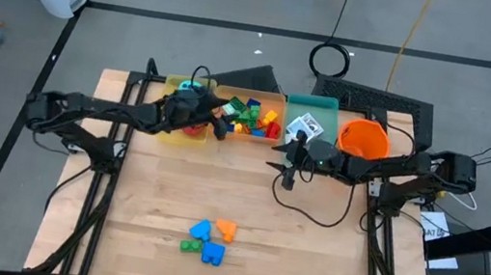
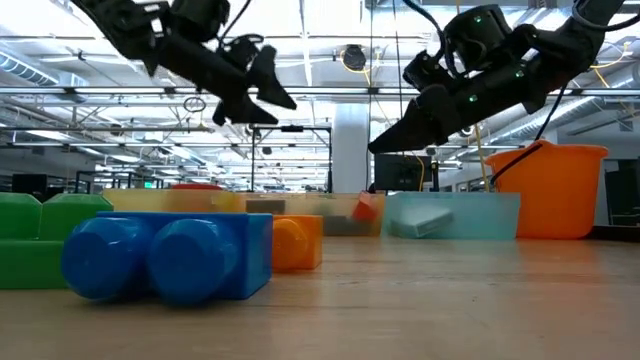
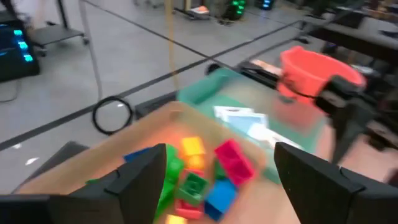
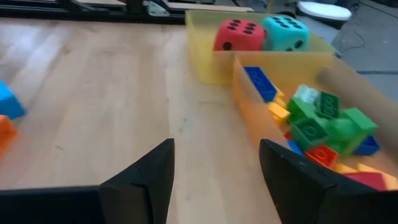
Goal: Pick & Place Toys
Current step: Put the green game piece into the orange bin
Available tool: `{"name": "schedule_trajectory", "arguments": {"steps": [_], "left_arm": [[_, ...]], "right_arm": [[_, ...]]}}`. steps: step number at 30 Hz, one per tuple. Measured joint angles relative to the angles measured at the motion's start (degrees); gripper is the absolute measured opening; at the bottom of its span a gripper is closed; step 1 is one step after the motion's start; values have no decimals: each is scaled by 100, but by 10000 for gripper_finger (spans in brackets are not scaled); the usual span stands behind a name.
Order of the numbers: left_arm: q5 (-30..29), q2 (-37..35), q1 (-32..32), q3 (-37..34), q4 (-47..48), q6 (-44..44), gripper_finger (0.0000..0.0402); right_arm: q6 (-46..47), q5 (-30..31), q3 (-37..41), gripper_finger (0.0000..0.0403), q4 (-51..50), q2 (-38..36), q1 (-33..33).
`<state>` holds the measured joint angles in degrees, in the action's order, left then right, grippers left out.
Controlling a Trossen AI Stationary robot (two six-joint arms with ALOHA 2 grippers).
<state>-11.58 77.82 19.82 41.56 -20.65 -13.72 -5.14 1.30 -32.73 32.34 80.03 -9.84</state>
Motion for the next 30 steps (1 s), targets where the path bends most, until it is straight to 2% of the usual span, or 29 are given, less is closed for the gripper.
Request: {"name": "schedule_trajectory", "arguments": {"steps": [5, 11, 16, 22, 24, 28, 30], "left_arm": [[12, -282, -483, 0, 285, -97, 294], [13, -304, -1091, 0, 420, -267, 294], [12, -304, -1553, 0, 471, -644, 294], [11, -304, -2095, 0, 476, -1011, 294], [179, -304, -2307, 0, 545, -1072, 294], [892, -304, -2923, 0, 552, -1063, 294], [986, -301, -3328, 0, 566, -1063, 294]], "right_arm": [[109, 4, -2, 203, 187, 0, 334], [149, 40, -4, 201, 404, 0, 803], [113, 643, -4, 203, 633, 2, 1323], [241, 646, -7, 226, 985, 2, 1887], [389, 648, -7, 232, 1084, 2, 2042], [607, 636, -9, 235, 1130, 2, 2309], [683, 640, -9, 233, 1158, 2, 2421]]}}
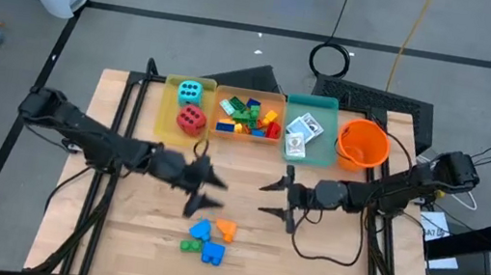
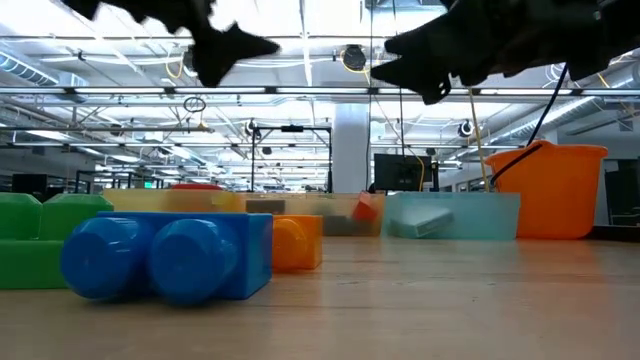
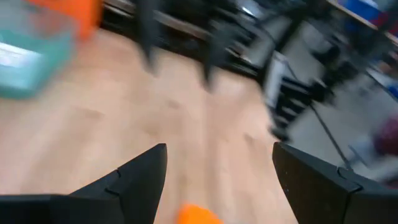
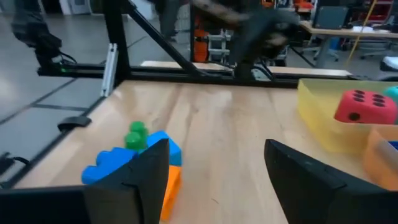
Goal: Pick & Place Toys
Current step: Put the green game piece into the orange bin
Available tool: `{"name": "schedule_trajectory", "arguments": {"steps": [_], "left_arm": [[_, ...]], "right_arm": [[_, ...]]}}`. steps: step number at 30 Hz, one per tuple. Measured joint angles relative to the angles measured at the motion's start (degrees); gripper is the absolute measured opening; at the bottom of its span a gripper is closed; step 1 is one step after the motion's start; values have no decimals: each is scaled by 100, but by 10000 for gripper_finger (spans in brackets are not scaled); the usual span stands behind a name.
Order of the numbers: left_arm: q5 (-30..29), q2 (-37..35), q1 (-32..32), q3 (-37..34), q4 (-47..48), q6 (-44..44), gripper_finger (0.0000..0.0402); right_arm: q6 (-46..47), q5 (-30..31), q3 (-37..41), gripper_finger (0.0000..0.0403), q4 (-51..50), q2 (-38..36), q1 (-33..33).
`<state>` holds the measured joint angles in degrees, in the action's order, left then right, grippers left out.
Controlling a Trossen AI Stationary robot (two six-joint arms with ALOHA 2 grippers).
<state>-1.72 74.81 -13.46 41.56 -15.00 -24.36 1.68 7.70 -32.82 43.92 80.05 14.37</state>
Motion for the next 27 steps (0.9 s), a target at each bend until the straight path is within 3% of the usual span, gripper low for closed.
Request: {"name": "schedule_trajectory", "arguments": {"steps": [7, 14, 21, 27], "left_arm": [[-342, 91, -1480, 0, 709, -258, 294], [-1129, 859, -2695, 0, 768, -916, 294], [-1190, 1678, -3149, 0, 818, -1545, 294], [-1763, 1901, -3157, 13, 1029, -1874, 294]], "right_arm": [[64, 5, 0, 221, 90, 0, 291], [39, 299, 0, 213, 89, 0, 419], [63, 299, 0, 212, 102, 0, 419], [64, 299, 0, 212, 132, 0, 417]]}}
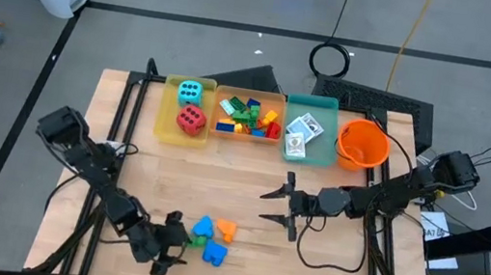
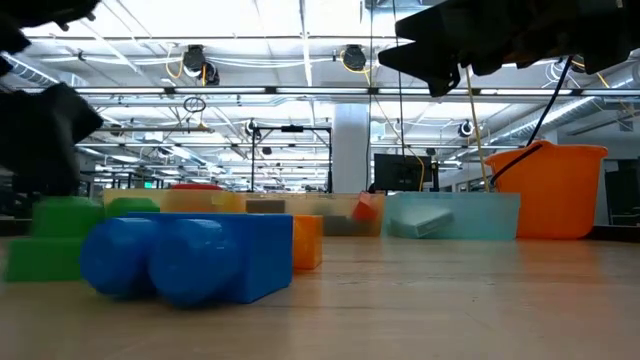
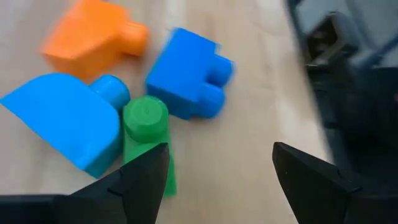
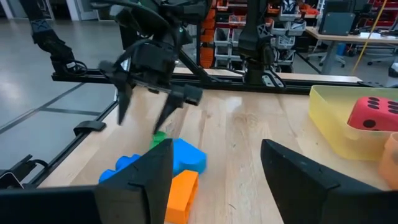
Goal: Pick & Place Toys
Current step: Put the green game piece into the orange bin
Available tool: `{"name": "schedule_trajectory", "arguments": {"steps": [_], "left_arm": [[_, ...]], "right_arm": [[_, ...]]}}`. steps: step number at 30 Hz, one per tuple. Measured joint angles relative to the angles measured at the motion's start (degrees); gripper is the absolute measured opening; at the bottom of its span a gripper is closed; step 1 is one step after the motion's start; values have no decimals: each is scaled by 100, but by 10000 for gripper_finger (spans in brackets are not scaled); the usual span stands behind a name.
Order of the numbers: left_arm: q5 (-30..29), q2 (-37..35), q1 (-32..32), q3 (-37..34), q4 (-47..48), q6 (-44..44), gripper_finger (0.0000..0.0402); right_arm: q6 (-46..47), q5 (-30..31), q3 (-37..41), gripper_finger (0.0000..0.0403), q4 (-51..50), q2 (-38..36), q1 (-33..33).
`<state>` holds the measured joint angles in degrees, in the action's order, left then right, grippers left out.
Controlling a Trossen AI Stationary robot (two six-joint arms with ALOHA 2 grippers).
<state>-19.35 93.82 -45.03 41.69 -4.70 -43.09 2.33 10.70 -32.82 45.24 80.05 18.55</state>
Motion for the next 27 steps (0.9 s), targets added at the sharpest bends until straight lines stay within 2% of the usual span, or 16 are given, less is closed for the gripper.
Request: {"name": "schedule_trajectory", "arguments": {"steps": [4, 6, 12, 19, 27], "left_arm": [[-607, 28, 78, -4, 143, 348, 294], [-684, 19, 173, -7, 227, 450, 294], [-608, -138, 448, -20, 258, 1054, 294], [-615, -370, 663, -20, 900, 1178, 294], [-305, -57, 780, -24, 843, 1186, 294]], "right_arm": [[0, 0, 0, 212, -1, 0, 0], [2, -4, 0, 212, 0, 0, 0], [0, -22, 0, 212, -21, 0, 0], [-11, -26, 0, 212, -121, 0, -4], [-168, -26, 4, 212, -204, 0, -7]]}}
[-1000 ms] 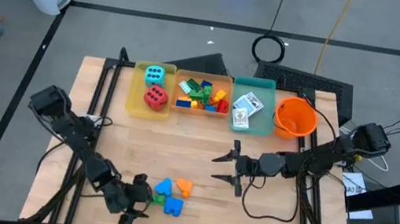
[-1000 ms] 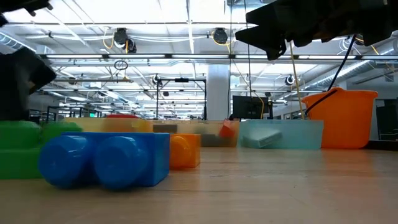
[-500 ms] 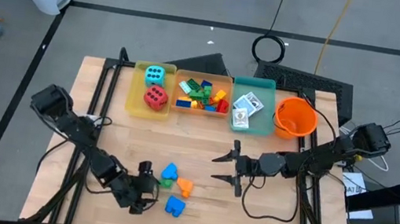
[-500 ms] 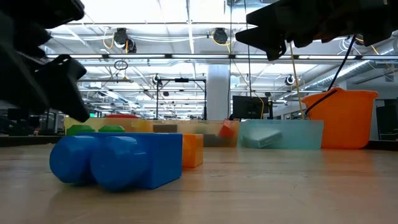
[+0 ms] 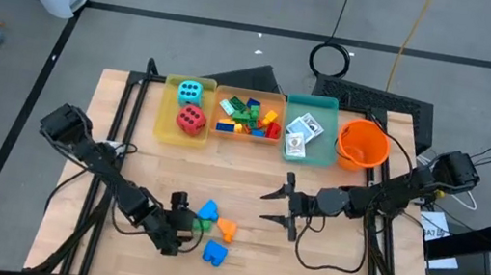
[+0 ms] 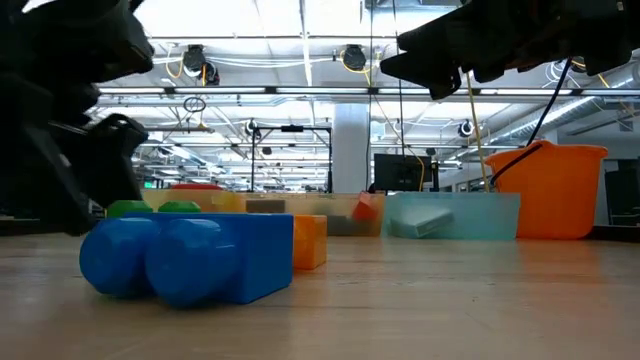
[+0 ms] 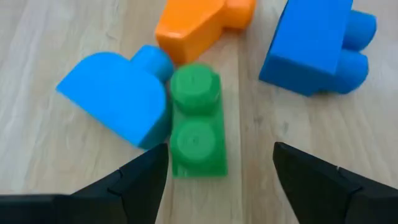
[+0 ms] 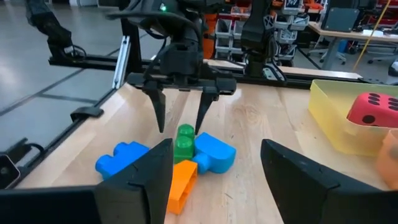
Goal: Pick & Place Toys
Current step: Put the green game piece into the orange bin
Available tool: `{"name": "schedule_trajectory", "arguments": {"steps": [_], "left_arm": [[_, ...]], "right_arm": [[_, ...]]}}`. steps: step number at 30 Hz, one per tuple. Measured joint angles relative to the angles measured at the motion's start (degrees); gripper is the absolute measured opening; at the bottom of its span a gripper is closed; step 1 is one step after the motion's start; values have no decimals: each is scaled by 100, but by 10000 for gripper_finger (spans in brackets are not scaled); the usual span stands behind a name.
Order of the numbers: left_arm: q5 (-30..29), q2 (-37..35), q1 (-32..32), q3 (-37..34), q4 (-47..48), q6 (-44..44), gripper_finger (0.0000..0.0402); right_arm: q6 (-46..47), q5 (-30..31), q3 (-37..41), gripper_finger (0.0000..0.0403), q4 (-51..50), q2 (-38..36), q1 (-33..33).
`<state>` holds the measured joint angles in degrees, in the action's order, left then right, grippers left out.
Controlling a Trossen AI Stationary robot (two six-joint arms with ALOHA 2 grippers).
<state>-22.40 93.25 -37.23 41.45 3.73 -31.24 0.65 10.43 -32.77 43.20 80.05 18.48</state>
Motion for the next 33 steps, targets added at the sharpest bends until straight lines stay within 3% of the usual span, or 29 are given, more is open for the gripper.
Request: {"name": "schedule_trajectory", "arguments": {"steps": [11, 15, 23, 27, 33], "left_arm": [[228, 354, 507, 4, -350, 329, 294], [624, 354, 741, 4, -410, 593, 294], [1114, 352, 1085, 4, -562, 1158, 292], [1472, 352, 1252, 4, -595, 1143, 263], [1688, 352, 1377, 4, -681, 1214, 175]], "right_arm": [[-119, 78, 0, 212, -276, -2, -125], [-426, 481, 0, 212, -205, -2, -133], [-783, 629, 0, 212, 22, -2, -203], [-1123, 820, 0, 212, 455, -2, -194], [-1103, 910, 0, 212, 1012, -2, -292]]}}
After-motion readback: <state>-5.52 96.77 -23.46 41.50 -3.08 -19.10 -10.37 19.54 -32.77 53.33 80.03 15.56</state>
